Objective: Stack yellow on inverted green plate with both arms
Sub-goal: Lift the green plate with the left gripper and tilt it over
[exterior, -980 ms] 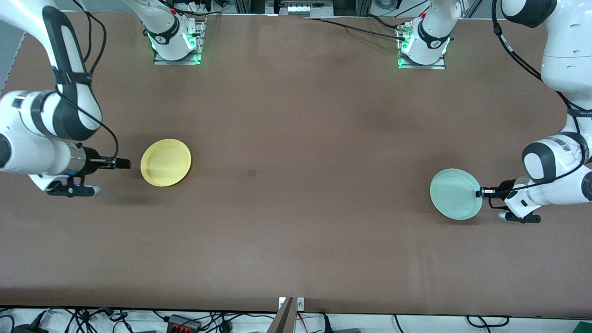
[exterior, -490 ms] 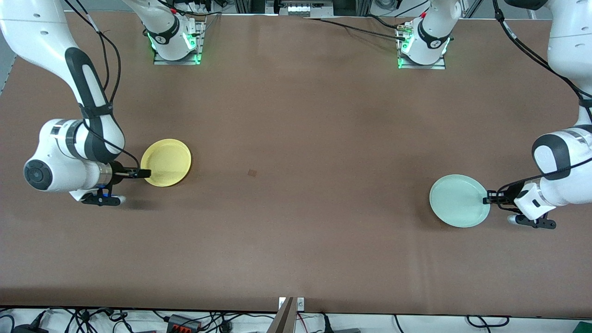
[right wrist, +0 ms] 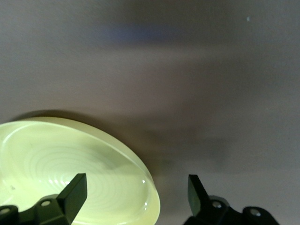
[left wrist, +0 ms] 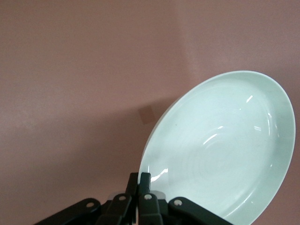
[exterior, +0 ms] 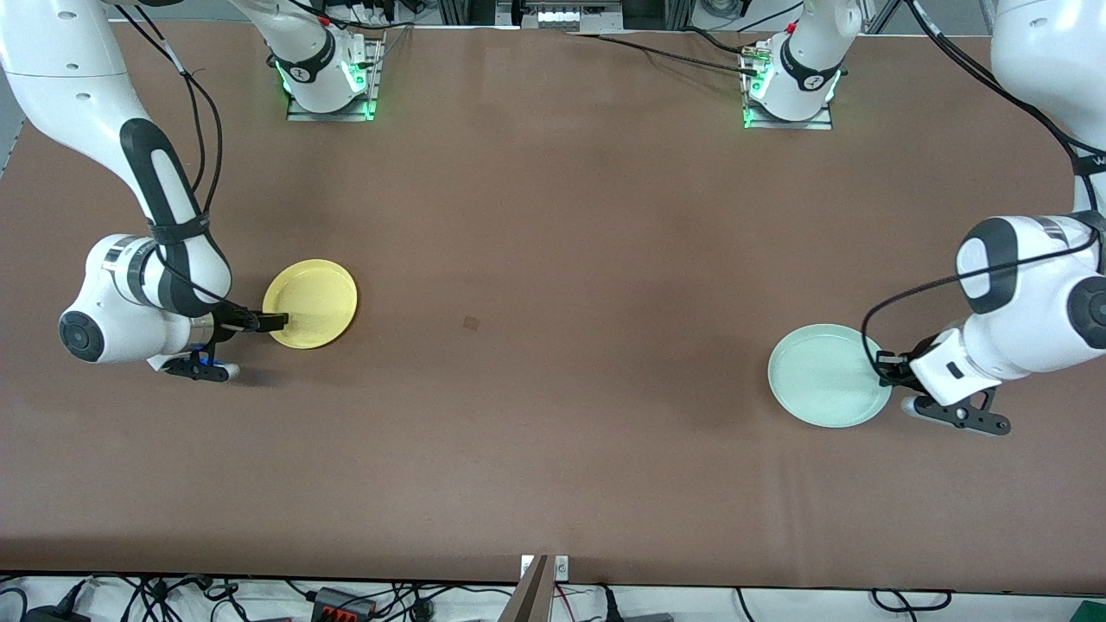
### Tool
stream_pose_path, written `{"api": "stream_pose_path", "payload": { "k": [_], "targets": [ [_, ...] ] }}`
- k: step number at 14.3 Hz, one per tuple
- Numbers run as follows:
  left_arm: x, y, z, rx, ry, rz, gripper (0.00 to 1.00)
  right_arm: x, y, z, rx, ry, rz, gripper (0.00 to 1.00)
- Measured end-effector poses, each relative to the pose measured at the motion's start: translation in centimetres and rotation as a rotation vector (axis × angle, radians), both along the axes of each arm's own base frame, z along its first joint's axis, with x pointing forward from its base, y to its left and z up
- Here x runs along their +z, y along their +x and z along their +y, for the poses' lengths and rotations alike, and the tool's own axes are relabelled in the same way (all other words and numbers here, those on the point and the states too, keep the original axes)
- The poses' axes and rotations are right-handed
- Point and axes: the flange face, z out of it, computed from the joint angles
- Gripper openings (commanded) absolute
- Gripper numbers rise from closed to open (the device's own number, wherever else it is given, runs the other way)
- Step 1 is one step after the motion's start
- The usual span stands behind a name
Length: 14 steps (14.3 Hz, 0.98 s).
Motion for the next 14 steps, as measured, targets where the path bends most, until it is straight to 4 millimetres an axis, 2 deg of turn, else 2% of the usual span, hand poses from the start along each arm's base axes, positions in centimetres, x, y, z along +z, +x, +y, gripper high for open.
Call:
{"api": "stream_pose_path", "payload": {
  "k": [2, 4, 6, 9, 10, 11, 14],
  "targets": [
    [0.9, -0.2, -3.4, 0.02, 0.06, 0.03, 0.01, -0.1, -0.3, 0.1, -0.001, 0.008, 0.022, 0.59],
    [2.2, -0.8, -7.8, 0.056, 0.155, 0.055, 0.01, -0.4, -0.7, 0.1, -0.002, 0.011, 0.038, 0.46],
    [3.1, -2.1, -13.6, 0.106, 0.242, 0.068, 0.01, -0.7, -1.0, 0.2, -0.002, 0.013, 0.048, 0.29],
    [3.2, -5.6, -22.8, 0.162, 0.385, 0.05, 0.01, -0.8, -1.3, 0.1, -0.002, 0.016, 0.063, 0.04],
    [3.2, -6.9, -25.4, 0.18, 0.436, 0.035, 0.01, -0.8, -1.3, 0.1, -0.002, 0.017, 0.068, 0.0],
    [3.0, -8.1, -27.5, 0.199, 0.474, 0.025, 0.01, -0.8, -1.4, 0.0, -0.004, 0.018, 0.072, 0.0],
    [0.8, -11.4, -32.4, 0.27, 0.575, 0.015, 0.01, -0.4, -1.5, -0.1, -0.007, 0.027, 0.08, 0.0]
  ]
}}
